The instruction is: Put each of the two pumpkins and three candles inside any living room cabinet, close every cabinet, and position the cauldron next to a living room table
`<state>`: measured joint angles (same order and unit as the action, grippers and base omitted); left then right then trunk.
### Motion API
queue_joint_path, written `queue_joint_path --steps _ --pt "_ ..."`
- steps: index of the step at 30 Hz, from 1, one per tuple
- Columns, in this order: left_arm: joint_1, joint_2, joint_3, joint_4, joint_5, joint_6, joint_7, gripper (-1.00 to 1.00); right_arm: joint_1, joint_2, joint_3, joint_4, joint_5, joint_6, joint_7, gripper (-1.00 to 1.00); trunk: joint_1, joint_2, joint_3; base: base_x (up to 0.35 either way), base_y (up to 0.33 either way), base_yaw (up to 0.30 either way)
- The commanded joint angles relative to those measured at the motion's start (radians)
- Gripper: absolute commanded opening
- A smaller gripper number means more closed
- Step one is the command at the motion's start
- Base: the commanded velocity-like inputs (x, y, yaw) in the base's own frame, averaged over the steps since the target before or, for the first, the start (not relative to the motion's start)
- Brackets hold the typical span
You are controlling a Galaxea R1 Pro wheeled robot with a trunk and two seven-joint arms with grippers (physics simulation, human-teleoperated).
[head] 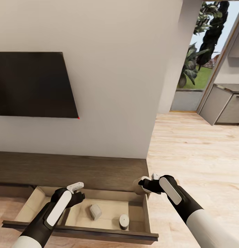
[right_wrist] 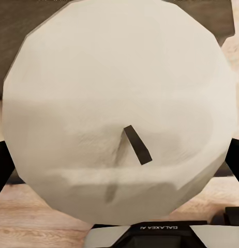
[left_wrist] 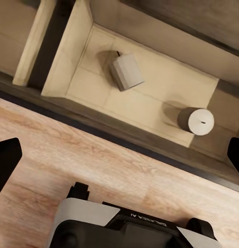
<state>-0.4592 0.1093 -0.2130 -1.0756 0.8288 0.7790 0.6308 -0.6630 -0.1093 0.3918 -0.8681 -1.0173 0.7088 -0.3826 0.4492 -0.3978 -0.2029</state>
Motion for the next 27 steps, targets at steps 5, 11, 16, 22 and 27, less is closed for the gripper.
queue_joint_path --steps 5,11,16,22,27 --pt "-0.001 0.001 -0.003 -0.001 0.010 0.000 0.010 1.00 -0.001 -0.001 0.004 -0.002 -0.010 0.000 -0.010 -1.00 0.001 -0.002 -0.002 0.071 0.093 -0.003" --pt "-0.001 0.001 -0.003 -0.002 0.010 0.000 0.010 1.00 -0.001 -0.001 0.004 -0.002 -0.010 0.000 -0.010 -1.00 0.001 -0.002 -0.002 0.086 0.048 0.000" --pt "-0.001 0.000 -0.003 -0.001 0.010 0.000 0.011 1.00 -0.001 -0.001 0.005 -0.002 -0.010 0.000 -0.011 -1.00 0.001 -0.002 -0.002 0.110 0.028 0.000" --pt "-0.001 0.000 -0.004 -0.001 0.010 0.000 0.011 1.00 -0.001 -0.001 0.005 -0.002 -0.010 0.000 -0.013 -1.00 0.001 -0.002 -0.002 0.104 0.080 0.000" --pt "-0.001 0.000 -0.009 -0.001 0.010 0.000 0.011 1.00 -0.001 -0.001 0.005 -0.002 -0.010 0.000 -0.013 -1.00 0.001 -0.002 -0.002 0.012 0.121 0.000"
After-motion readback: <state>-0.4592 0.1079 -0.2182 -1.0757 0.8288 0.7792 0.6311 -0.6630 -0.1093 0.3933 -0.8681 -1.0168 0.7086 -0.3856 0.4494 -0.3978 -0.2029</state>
